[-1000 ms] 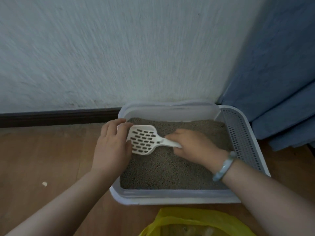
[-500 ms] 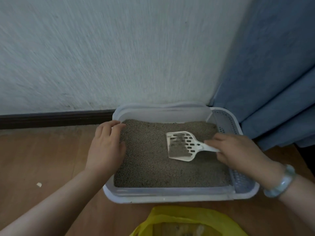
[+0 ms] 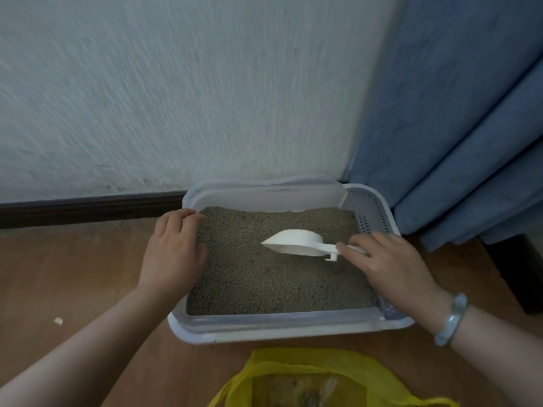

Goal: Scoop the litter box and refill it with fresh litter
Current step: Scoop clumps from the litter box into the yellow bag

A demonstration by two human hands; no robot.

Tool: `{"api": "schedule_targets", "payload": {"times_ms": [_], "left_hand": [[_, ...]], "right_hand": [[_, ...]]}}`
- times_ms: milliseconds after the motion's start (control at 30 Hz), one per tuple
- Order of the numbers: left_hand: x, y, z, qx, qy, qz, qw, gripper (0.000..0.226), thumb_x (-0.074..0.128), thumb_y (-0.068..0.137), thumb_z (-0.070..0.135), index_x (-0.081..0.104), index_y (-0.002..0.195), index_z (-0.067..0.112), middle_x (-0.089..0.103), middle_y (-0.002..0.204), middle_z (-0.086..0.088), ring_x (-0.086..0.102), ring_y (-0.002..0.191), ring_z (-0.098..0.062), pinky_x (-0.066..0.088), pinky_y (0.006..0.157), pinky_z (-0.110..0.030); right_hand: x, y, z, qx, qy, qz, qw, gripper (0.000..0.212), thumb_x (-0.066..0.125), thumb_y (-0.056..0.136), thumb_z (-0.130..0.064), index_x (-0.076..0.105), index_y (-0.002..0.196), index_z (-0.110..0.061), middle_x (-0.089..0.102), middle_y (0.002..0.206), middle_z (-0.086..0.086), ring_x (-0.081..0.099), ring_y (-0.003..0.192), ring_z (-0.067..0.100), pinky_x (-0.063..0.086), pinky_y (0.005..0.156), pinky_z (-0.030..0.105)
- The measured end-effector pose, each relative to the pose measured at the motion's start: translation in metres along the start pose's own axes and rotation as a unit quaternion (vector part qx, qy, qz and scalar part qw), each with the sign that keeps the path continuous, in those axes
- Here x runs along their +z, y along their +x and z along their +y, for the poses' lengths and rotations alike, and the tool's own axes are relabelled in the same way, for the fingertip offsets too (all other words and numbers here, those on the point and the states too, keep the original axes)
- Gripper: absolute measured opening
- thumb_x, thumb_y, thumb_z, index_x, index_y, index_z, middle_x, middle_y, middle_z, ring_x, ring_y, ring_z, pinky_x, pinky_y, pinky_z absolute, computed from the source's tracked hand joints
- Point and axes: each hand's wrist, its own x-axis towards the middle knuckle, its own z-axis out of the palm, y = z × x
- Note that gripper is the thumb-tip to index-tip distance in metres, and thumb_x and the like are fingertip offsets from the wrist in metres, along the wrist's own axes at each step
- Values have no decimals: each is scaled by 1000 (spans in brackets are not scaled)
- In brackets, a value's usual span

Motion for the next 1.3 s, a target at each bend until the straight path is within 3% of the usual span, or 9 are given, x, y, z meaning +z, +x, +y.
{"api": "schedule_targets", "payload": {"times_ms": [233, 300, 433, 567, 733, 933, 1033, 1133, 1300], "left_hand": [[-4, -4, 6, -14, 21, -25, 999, 48, 71, 76, 11, 57, 122, 2, 55, 125, -19, 46, 119, -41, 45, 90, -51], [-3, -11, 12, -29, 19, -30, 999, 46, 70, 79, 17, 58, 121, 2, 56, 124, -18, 46, 120, -39, 46, 89, -51], [-6, -32, 23, -47, 19, -23, 998, 59, 44, 80, 52, 62, 115, 8, 60, 119, -12, 49, 118, -36, 45, 89, -50], [-7, -56, 47, -64, 1, -1, 998, 68, 34, 80, 69, 61, 116, 19, 58, 120, -1, 48, 120, -25, 27, 106, -47], [2, -76, 92, -22, -19, -33, 999, 73, 19, 84, 76, 61, 113, 24, 60, 118, 4, 50, 119, -20, 22, 108, -41], [5, -82, 113, -65, -36, -102, 992, 97, -2, 69, 87, 48, 129, 31, 50, 135, 8, 38, 131, -15, 23, 111, -40], [2, -81, 116, -90, -91, -89, 988, 95, 4, 65, 91, 52, 124, 33, 53, 130, 11, 45, 125, -13, 29, 106, -38], [4, -82, 122, -94, -117, -50, 987, 69, 27, 72, 84, 57, 113, 36, 59, 111, 18, 55, 107, -7, 31, 98, -33], [10, -93, 117, -30, -118, -21, 992, 48, 35, 75, 75, 56, 99, 40, 57, 92, 26, 56, 88, 1, 31, 87, -28]], "right_hand": [[0, -18, -7, 77, 96, -37, 992, 51, 75, 57, 7, 70, 103, -16, 63, 86, 2, 58, 66, 21, 40, 47, 26], [-2, -21, -9, 130, 156, -61, 977, 51, 77, 62, 1, 67, 108, -19, 61, 90, -1, 58, 72, 18, 44, 48, 28], [-5, -20, -15, 276, 311, -138, 899, 43, 64, 81, -15, 58, 121, -29, 56, 105, -9, 56, 82, 11, 50, 73, 33], [-2, -17, -19, 323, 372, -148, 857, 38, 66, 81, -18, 59, 117, -27, 59, 105, -9, 56, 88, 9, 50, 79, 31], [4, -18, -18, 373, 455, -127, 799, 34, 69, 81, -15, 61, 113, -24, 63, 100, -9, 58, 88, 7, 52, 75, 30], [-2, -32, -12, 430, 513, -99, 736, 27, 68, 81, -10, 62, 106, -21, 59, 89, -14, 53, 78, -4, 38, 57, 11], [-4, -41, -10, 441, 518, -89, 727, 28, 69, 81, -10, 62, 106, -20, 60, 89, -14, 54, 80, -3, 40, 61, 13], [-3, -48, -14, 438, 512, -80, 735, 29, 69, 80, -10, 62, 106, -21, 61, 92, -12, 55, 82, -1, 41, 63, 15], [-12, -54, -34, 440, 508, -43, 739, 31, 70, 79, -10, 60, 104, -26, 61, 93, -17, 59, 86, 2, 48, 67, 18]]}}
